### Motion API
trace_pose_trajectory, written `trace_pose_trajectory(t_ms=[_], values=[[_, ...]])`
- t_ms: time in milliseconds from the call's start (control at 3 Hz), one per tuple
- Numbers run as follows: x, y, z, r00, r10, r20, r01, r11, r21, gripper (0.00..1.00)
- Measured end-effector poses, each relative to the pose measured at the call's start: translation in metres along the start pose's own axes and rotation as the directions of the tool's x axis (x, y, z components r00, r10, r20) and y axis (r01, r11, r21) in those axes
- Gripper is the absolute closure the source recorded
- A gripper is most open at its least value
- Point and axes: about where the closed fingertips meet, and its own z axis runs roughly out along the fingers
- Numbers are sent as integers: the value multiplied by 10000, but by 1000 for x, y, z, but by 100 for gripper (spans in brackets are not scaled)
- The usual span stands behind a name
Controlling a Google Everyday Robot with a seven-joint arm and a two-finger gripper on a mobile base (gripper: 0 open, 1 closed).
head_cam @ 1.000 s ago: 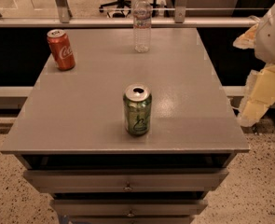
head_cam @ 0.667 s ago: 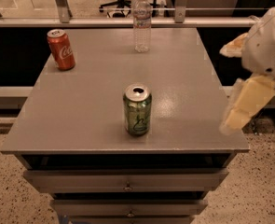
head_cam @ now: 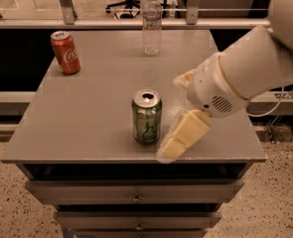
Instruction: Knock green can over
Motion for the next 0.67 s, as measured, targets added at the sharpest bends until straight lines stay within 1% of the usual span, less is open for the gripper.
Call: trace_pose_trajectory(t_ms=[333, 667], values=[[-29, -3, 40, 9953, 307, 916, -294, 9994, -155, 0], [-44, -22, 65, 9860, 639, 1539, -653, 9979, 46, 0]])
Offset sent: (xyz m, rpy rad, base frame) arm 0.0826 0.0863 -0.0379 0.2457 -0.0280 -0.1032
